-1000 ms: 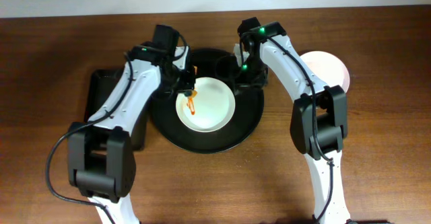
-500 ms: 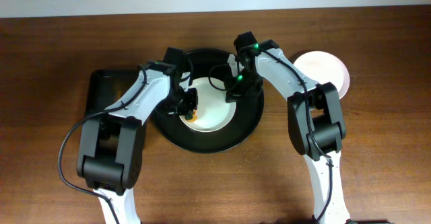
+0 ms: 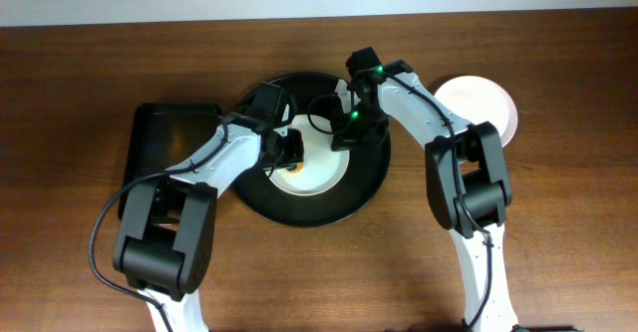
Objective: Clean dirty plates on tray and stack at the side
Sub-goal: 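Scrub the held plate's inner surface with the sponge in the left gripper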
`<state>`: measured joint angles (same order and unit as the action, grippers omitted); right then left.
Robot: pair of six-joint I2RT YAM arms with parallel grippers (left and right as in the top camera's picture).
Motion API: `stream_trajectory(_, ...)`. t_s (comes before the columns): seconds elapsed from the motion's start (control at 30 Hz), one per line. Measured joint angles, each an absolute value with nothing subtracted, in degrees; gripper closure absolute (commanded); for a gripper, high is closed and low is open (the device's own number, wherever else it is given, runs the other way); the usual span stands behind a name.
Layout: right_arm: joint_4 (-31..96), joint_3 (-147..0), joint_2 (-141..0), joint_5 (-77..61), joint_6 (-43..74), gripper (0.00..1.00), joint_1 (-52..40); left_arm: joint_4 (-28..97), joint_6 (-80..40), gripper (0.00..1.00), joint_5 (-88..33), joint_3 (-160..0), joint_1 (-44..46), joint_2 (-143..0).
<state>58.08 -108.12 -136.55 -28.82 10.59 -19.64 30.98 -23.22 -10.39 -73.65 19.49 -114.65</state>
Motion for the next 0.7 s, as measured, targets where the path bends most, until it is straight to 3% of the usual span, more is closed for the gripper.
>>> stream_trajectory(0.37, 58.2, -108.1, -136.6, -28.8, 10.6, 0.96, -19.6, 36.0, -23.2, 1.00, -6.2, -74.1, 19.0, -114.3)
stream_trajectory(0.7, 58.3, -108.1, -136.6, -28.8, 10.6, 0.96, -19.6, 30.5, -23.2, 1.00, 3.6, -73.6, 19.2, -114.3)
